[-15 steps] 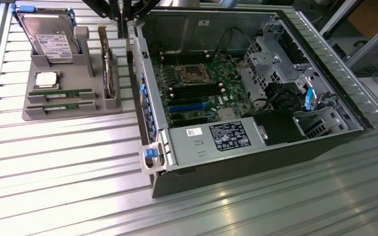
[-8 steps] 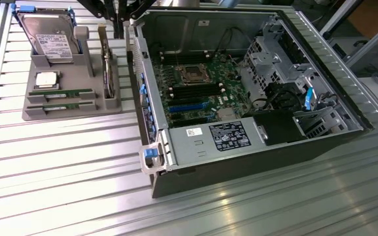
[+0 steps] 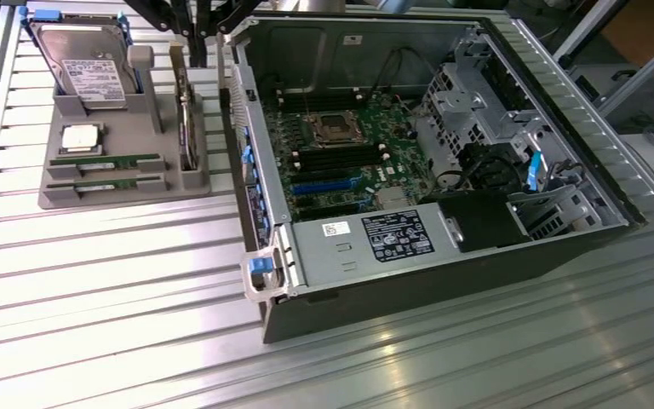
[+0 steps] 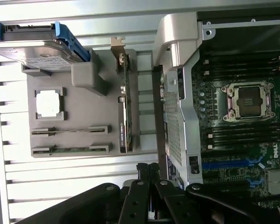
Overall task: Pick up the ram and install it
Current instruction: 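Reach for the ram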
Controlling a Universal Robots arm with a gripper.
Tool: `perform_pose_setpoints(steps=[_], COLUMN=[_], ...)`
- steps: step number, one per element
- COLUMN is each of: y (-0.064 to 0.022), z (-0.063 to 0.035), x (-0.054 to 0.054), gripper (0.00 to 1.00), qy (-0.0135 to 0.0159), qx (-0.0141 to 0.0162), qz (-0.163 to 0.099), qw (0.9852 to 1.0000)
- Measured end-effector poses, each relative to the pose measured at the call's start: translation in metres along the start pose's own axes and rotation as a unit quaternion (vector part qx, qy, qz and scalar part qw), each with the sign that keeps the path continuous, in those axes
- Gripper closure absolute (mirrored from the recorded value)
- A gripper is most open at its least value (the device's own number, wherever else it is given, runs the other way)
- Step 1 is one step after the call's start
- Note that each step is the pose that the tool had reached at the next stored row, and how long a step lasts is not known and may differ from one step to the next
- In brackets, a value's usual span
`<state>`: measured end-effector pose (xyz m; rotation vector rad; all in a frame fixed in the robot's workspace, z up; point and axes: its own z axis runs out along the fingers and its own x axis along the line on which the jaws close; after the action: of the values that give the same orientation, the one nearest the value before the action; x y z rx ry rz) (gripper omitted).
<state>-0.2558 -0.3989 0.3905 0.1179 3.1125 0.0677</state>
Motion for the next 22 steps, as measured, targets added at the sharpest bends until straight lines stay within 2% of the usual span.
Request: perform_pose_setpoints(steps=[22], y=[-0.0010], z=[0.0001], x=[0.014], gripper=[0.86], qy=[0.0000], qx=[0.0000], qz=[0.000], qw=[1.0000])
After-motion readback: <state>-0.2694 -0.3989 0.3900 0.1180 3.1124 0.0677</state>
